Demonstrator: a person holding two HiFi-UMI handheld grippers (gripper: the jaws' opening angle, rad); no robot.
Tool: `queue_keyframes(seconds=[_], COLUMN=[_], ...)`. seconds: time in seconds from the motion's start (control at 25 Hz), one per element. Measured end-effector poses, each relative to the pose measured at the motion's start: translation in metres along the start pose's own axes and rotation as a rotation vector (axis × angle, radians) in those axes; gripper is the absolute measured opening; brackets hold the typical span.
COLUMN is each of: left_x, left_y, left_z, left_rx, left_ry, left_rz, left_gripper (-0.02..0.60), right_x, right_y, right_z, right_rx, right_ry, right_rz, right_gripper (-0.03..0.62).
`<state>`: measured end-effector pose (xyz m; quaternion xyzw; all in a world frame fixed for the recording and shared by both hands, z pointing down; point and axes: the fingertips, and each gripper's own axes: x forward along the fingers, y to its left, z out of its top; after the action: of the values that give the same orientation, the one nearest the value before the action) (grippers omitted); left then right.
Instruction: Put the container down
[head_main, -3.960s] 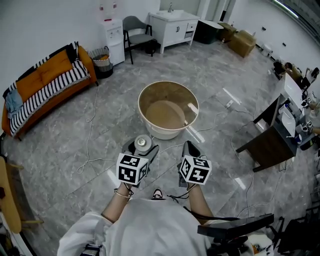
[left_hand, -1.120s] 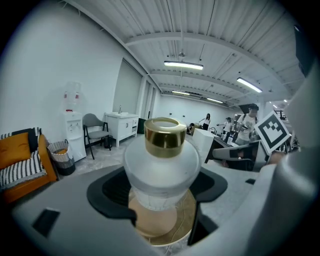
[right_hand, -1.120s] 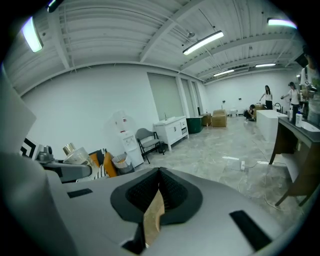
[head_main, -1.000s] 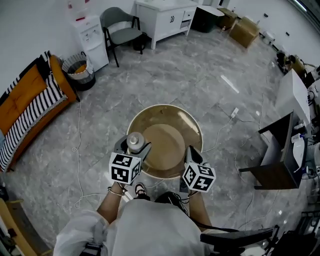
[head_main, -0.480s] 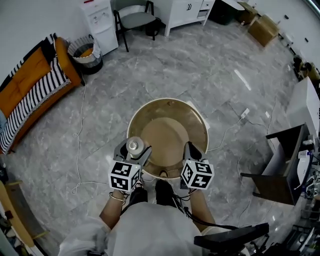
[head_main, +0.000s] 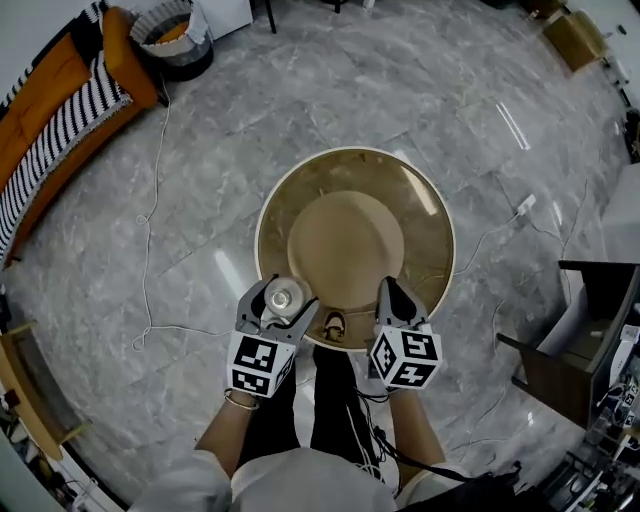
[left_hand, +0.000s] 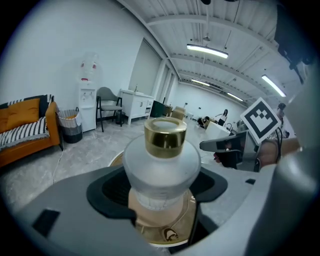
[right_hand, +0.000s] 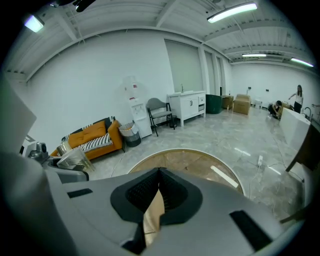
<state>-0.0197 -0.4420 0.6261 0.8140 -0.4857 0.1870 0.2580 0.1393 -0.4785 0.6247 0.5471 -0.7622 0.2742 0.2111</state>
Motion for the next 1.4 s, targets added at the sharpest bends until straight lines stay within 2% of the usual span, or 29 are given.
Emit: queue_keyframes(seconds=[0.32, 0.52, 0.72, 0.88, 1.4], left_x=[0.054, 0.072, 0.094, 0.115, 0.199], left_y=[0.027, 0.03, 0.029, 0.036, 0.073], left_z=[-0.075, -0.098, -0.101, -0.1, -0.074], left_rx=[-0.022, -0.009, -0.002, -0.03, 0.024], left_ry=[0.047, 0.093, 0.109, 0.107, 0.121], left_rz=[0.01, -0.006, -0.028, -0.037, -0.028], left_gripper=[0.337, 0.337, 0.337, 0.337, 0.337], right_x=[0.065, 0.075, 0.084, 0.096, 0.147], right_y=[-0.011, -0.017, -0.028, -0.037, -0.071], right_z=[-0.077, -0.097, -0.101, -0.102, -0.094], right_rx=[0.059, 0.07, 0.076, 0.082, 0.077], right_ry=[0.063, 0.092, 0.097, 0.103, 0.148], right_rz=[-0.018, -0.025, -0.034, -0.038, -0.038], right_gripper=[0.023, 0.023, 0.023, 0.023, 0.023])
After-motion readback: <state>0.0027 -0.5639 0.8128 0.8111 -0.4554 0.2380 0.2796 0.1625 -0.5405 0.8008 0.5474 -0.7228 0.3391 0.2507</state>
